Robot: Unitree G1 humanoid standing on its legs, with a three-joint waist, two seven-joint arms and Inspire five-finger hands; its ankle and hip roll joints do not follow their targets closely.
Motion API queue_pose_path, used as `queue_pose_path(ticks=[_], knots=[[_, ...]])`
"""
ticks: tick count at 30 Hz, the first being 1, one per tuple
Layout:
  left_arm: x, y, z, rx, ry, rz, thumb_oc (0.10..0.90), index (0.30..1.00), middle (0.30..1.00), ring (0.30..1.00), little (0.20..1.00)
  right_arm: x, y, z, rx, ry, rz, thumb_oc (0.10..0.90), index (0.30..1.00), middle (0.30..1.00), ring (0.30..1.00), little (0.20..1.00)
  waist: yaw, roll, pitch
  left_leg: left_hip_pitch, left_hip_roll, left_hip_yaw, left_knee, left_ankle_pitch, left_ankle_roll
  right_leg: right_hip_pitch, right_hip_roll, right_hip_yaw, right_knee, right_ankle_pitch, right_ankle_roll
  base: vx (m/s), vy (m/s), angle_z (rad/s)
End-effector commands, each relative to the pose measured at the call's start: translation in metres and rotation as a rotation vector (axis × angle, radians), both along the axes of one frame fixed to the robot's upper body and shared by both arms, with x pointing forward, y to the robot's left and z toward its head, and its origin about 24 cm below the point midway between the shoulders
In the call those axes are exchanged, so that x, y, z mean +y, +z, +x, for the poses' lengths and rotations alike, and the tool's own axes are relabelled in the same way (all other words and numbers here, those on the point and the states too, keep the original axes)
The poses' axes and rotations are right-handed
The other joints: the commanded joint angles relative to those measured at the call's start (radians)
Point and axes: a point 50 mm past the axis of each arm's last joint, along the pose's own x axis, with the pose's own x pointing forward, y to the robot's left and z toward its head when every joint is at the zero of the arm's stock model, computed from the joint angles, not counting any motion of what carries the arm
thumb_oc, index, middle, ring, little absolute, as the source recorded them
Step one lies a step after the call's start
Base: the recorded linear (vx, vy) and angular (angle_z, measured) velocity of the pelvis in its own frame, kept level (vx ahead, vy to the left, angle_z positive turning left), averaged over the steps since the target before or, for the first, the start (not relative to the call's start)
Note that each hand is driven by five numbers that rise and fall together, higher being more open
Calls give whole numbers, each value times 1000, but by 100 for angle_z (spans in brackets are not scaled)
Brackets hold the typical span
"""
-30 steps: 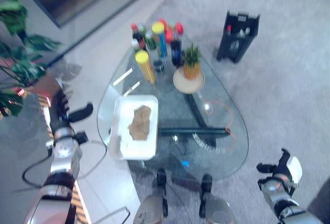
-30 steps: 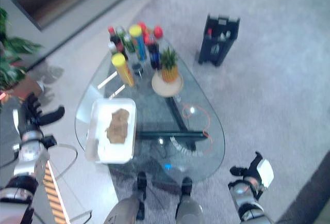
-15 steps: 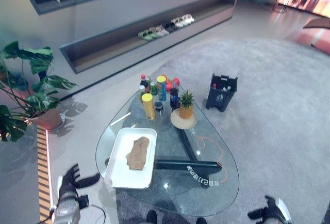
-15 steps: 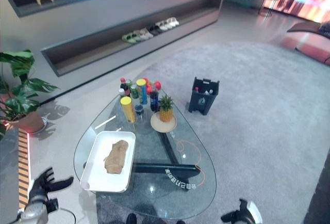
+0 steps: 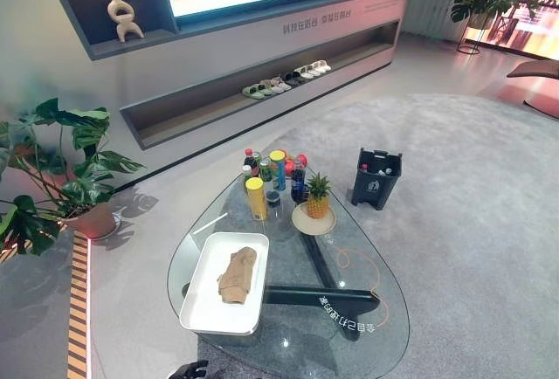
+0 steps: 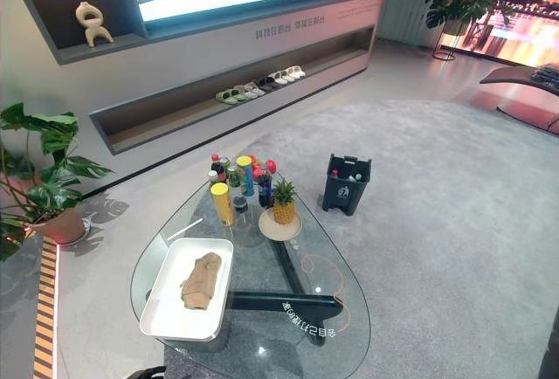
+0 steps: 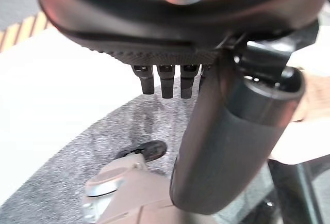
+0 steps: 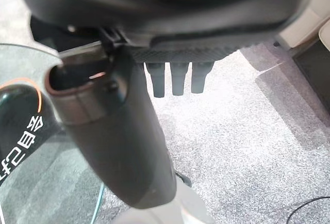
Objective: Wipe the table with a cloth and put it in the basket.
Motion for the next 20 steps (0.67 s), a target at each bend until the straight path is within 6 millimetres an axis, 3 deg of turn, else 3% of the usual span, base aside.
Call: queue_pose_path(ticks=[1,7,20], knots=[[17,9,27,23,-45,35,800,900,900,900,900,-5,6,24,0,83,-42,800,900,900,900,900,15,-18,36,77,9,49,7,-80,-27,4,-33,16,36,2,35,39,-4,-1],[10,5,18,112,-85,-10,800,900,900,900,900,1,5,26,21,119,-21,800,900,900,900,900,11,-18,36,84,5,39,7,-86,-21,3,-27,31,43,-6,29,48,2,-1],[3,4,25,98,-102,-11,800,900,900,900,900,8,2,27,36,142,-8,800,900,900,900,900,6,-14,40,87,-3,27,7,-92,-15,4,-30,45,37,-1,28,1,3,0]])
